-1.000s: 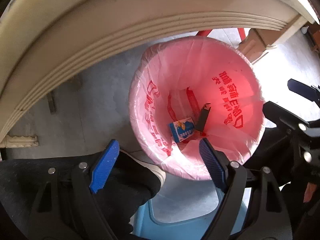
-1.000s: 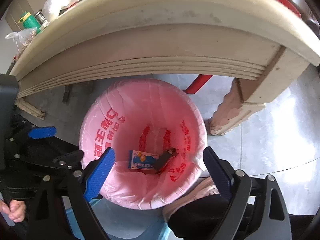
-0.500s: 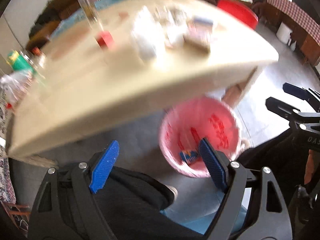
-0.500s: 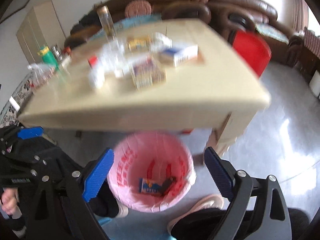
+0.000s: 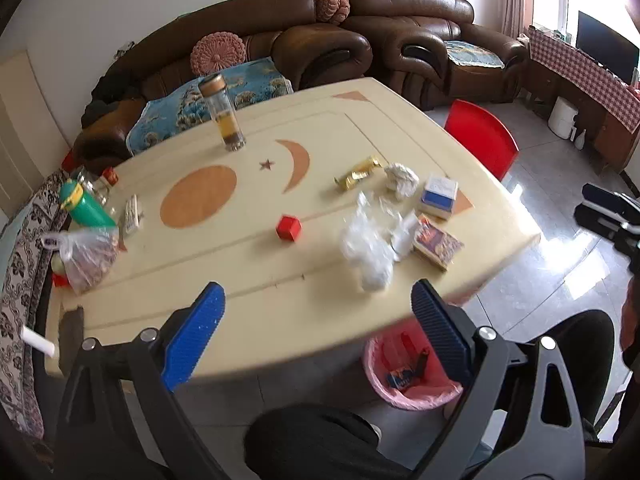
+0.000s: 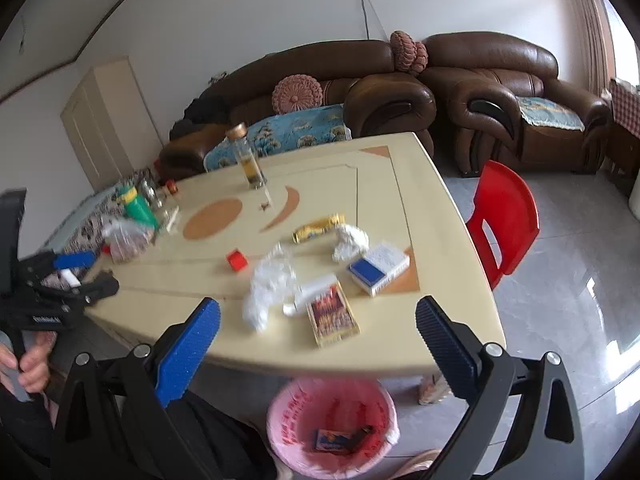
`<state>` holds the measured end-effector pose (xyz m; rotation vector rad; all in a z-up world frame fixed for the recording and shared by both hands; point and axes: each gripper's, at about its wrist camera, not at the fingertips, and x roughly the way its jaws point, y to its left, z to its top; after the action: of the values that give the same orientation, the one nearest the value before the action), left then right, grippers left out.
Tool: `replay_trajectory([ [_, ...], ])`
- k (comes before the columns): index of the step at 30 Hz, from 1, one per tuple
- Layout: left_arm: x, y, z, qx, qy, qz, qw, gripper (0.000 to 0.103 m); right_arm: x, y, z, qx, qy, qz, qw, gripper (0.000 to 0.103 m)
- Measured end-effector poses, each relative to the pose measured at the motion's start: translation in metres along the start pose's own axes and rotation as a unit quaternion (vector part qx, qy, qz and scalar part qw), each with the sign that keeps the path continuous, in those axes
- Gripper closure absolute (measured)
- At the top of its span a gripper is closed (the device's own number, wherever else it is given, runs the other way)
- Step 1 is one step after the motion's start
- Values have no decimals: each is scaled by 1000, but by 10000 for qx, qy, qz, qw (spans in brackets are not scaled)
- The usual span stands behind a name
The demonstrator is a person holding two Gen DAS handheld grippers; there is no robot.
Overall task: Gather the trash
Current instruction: 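Raise both tools from the bin back over the table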
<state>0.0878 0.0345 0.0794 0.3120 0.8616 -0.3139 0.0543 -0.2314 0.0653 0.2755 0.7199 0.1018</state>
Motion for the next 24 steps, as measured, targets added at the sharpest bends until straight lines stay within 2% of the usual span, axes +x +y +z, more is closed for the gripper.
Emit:
replay_trajectory([
  [3,10,6,14,90,74,124,9999,11,4,-9,21,207,-16,14,9998,7],
  [11,55,23,41,102,459,29,9989,11,25,-28,49,472,8,-201,9987,7],
  [19,87,25,52,212,574,56,9981,11,49,-35,51,493,179,-332,9981,7],
  [24,117,28,55,219,793,26,9966,11,74,-39,46,562,387,-317,9972,7],
])
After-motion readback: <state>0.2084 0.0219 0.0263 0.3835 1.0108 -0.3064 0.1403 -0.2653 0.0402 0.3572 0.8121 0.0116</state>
